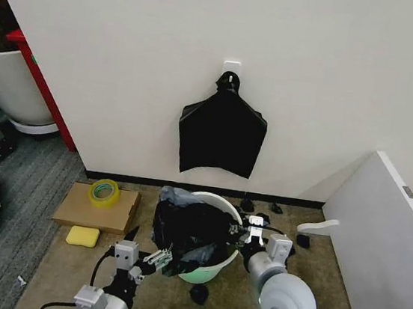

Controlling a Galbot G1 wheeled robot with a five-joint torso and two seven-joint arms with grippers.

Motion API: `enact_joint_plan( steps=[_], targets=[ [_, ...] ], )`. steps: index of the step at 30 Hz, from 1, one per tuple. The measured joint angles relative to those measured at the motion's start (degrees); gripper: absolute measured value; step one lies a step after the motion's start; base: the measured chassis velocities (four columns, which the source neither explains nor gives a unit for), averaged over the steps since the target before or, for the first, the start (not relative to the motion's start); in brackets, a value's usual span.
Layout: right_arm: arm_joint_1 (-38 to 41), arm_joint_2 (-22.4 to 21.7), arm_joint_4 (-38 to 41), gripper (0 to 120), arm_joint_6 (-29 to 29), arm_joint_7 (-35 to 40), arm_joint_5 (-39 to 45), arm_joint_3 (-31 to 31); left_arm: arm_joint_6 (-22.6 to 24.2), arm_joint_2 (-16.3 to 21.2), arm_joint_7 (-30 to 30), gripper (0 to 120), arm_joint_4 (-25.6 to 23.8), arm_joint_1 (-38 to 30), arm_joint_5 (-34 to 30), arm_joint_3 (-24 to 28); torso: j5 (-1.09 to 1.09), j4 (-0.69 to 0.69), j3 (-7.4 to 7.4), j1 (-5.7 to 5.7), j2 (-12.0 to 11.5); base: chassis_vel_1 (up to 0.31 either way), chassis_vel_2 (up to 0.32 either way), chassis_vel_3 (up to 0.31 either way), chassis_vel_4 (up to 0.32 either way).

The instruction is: Place the garbage bag over the trash bin.

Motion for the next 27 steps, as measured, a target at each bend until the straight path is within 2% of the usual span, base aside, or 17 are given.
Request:
enact_joint_plan(
  steps=[3, 10, 14, 17, 23, 27],
  targets=[
    [-0.1, -0.1, 0.1, 0, 0.0, 0.1, 0.1, 0.2, 1.5, 0.4, -0.4, 100, 0.0, -0.8, -1.0, 0.1, 0.0, 0.0, 0.0, 0.0, 0.0, 0.0, 0.0, 0.0, 0.0],
    [-0.7, -0.9, -0.1, 0, 0.0, 0.7, 0.3, 0.7, 12.2, 3.9, -3.5, 100, 0.1, -9.4, -9.0, 1.6, 0.0, -0.02, 0.0, 0.0, 0.0, 0.0, 0.0, 0.0, 0.0],
    [-0.4, -1.5, -0.2, 0, -0.2, 1.0, 0.9, 0.7, 15.0, 4.6, -5.0, 100, 0.3, -11.9, -10.8, 1.8, 0.0, -0.03, 0.0, 0.0, 0.0, 0.0, 0.0, 0.0, 0.0],
    [0.6, -2.0, -0.9, 0, -0.5, 1.3, 1.7, 0.3, 17.7, 4.5, -6.6, 100, 1.2, -13.2, -12.3, 1.9, 0.01, 0.02, 0.01, 0.0, 0.0, 0.0, 0.0, 0.0, 0.0],
    [0.8, -2.3, -1.4, 0, -0.6, 1.6, 2.1, 0.0, 20.3, 3.3, -7.9, 100, 3.8, -15.4, -14.6, 2.2, 0.0, 0.01, 0.0, 0.0, 0.0, 0.0, 0.0, 0.0, 0.0],
    [0.8, -2.5, -1.5, 0, -0.7, 1.8, 2.2, -0.2, 22.3, 2.1, -9.7, 100, 5.3, -18.5, -18.7, 2.4, 0.0, 0.01, 0.0, 0.0, 0.0, 0.0, 0.0, 0.0, 0.0]
  ],
)
